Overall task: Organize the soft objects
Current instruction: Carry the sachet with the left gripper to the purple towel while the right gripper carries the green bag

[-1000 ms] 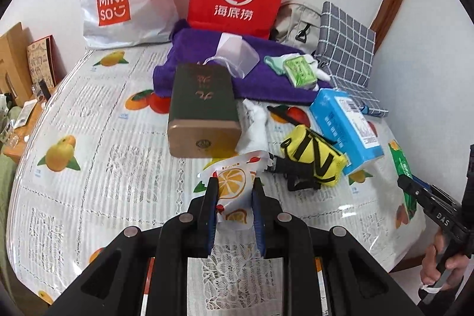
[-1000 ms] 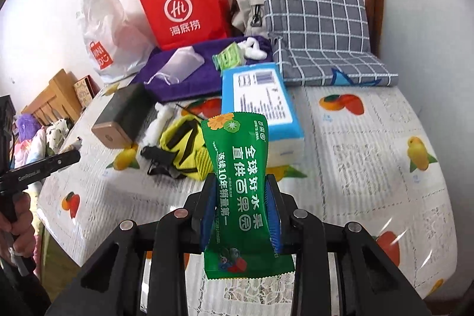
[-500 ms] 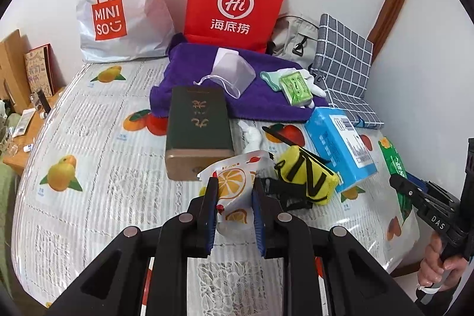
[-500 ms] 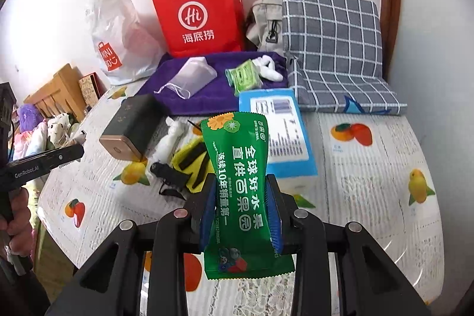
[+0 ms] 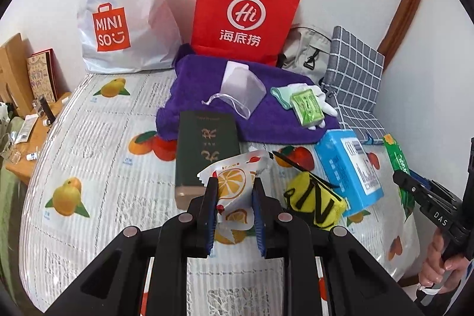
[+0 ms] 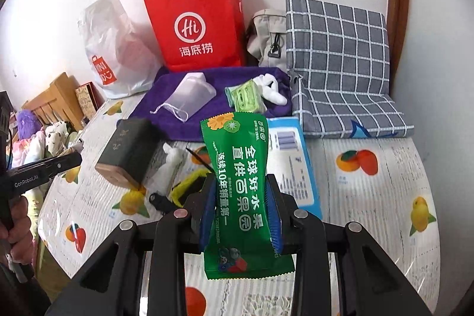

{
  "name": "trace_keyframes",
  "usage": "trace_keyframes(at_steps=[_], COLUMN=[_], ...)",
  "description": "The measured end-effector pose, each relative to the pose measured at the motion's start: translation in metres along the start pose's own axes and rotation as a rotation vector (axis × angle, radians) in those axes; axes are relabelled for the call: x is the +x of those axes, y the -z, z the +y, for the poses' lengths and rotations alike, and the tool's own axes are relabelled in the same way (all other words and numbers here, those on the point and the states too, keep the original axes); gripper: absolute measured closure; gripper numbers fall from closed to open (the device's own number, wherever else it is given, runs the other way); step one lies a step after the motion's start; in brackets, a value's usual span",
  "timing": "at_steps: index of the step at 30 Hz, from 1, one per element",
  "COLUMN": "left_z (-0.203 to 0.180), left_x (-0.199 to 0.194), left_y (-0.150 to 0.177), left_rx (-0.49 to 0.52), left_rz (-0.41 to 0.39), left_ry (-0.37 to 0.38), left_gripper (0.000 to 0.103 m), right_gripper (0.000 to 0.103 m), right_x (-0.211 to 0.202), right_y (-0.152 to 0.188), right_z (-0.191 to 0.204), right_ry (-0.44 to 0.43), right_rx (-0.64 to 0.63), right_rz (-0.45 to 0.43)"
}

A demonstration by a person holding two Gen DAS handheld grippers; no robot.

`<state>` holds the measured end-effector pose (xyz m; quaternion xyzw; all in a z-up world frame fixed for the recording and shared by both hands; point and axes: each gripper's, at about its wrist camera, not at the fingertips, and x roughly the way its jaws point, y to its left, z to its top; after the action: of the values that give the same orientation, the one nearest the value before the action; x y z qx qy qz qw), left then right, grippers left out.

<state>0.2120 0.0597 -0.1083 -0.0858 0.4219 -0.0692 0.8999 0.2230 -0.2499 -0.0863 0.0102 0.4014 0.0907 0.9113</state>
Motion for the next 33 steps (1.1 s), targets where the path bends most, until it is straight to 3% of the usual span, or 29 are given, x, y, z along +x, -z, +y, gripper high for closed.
trace_keyframes(at_steps=[13,33], left_z=[0.008,0.006], left_x=[0.02,0.062], left_y=[-0.046,-0.113], left_rx=[-0.02,-0.041], left_rz=[-0.012,-0.014], left_ry=[-0.048,-0.046], left_gripper=[0.082,0.082], right_gripper=[0.071,0.07], right_x=[0.022,0.071], right_y=[-0.045,-0.108], right_z=[0.007,-0.002], right_ry=[-0.024,-0.087], right_rx=[-0.034,0.02], right_rz=[-0.027,-0.04])
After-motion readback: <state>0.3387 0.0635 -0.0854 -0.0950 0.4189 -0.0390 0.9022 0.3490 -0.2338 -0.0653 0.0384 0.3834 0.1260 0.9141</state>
